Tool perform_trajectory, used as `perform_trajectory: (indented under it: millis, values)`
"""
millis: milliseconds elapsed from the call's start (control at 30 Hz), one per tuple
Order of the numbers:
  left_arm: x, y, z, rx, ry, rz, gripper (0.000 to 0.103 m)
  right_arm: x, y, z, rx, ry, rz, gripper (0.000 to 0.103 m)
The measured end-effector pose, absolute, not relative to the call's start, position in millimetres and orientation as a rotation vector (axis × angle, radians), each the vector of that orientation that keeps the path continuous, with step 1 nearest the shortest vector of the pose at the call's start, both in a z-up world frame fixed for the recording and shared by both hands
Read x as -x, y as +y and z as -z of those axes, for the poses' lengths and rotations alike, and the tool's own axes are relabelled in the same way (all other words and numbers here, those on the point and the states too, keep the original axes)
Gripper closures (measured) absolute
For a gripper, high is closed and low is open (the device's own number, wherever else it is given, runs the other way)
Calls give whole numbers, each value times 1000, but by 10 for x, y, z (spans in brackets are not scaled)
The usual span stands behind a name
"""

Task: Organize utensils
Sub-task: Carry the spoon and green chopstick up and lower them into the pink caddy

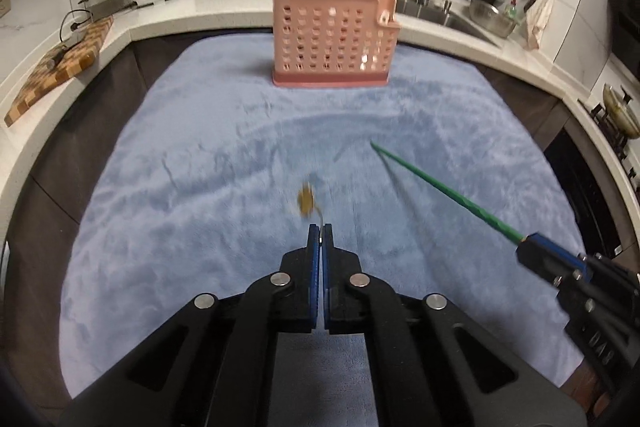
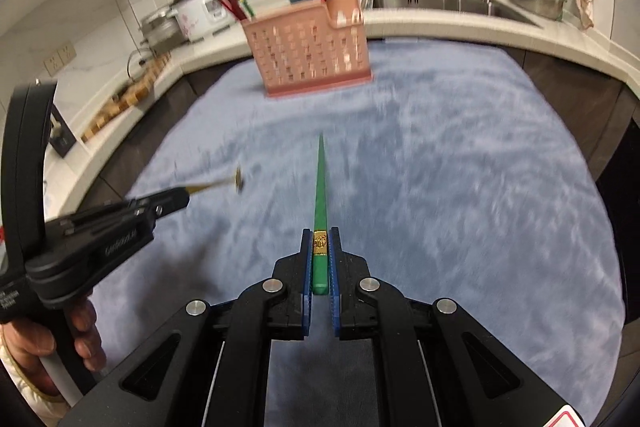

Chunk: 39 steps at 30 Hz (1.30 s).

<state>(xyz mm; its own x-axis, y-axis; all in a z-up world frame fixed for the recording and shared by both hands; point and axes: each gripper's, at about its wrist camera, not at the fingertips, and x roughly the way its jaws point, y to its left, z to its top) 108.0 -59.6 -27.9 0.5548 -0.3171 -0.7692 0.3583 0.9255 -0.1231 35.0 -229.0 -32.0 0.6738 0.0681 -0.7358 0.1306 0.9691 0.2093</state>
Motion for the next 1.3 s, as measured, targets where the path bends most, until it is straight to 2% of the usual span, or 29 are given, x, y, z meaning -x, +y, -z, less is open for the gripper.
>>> perform_trajectory:
  millis: [567,1067,1300]
  values:
    - [-1388,-459,-683,12,739,440,103,-651,-2588,-800,-282,590,32,96]
    - [-2538,-717,-1789,61,502,467,102,-1727,-2747,-1792,-266,342,-10,96]
    - [-3083,-749,-1818,129,514,483,103,-2389,-2861,-1937,-307,282,8,96]
